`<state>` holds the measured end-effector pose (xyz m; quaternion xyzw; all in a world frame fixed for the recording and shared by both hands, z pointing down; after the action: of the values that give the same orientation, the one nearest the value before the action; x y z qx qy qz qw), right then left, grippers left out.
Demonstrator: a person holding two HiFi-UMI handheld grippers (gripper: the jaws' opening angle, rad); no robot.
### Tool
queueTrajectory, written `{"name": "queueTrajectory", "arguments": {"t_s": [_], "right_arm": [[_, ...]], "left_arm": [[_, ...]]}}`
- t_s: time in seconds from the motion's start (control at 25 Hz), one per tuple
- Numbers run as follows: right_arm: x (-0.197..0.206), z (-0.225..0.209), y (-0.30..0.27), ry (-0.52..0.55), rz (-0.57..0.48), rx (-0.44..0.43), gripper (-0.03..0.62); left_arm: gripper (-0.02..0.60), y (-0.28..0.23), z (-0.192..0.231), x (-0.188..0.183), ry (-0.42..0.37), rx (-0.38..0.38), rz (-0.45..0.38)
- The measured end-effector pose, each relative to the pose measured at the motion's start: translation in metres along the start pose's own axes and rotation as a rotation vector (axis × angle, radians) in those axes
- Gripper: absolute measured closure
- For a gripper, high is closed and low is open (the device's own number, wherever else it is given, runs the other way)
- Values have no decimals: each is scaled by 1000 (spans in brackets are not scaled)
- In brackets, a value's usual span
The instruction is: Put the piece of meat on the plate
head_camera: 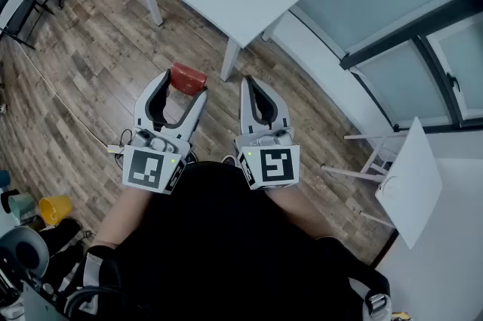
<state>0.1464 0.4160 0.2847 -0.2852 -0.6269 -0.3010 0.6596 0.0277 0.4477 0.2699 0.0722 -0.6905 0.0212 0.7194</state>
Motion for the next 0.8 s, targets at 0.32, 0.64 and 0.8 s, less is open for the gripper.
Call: {"name": "queueTrajectory", "arguments": {"t_s": [0.32, 0.64, 0.8], "right_arm": [[4, 6, -10, -3, 8, 28, 591], [5, 25, -30, -47, -3, 62, 591], [11, 34, -36, -55, 1, 80, 591]], "left_arm": [[300, -2, 12, 2, 3, 25, -2], [301, 5, 42, 5, 16, 49, 13], [300, 6, 54, 7, 12, 62, -2]]}}
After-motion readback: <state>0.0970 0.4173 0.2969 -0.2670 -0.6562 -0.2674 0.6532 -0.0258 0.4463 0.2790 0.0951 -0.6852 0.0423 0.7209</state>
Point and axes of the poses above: the fingertips, and each gripper's own axes: y backward along the fingers, z to its left, x out of its underside, the point moved 2 cm from there along y, backward along the fingers, and after that the axes turned 13 degrees about -x, right-handed, at the moved point
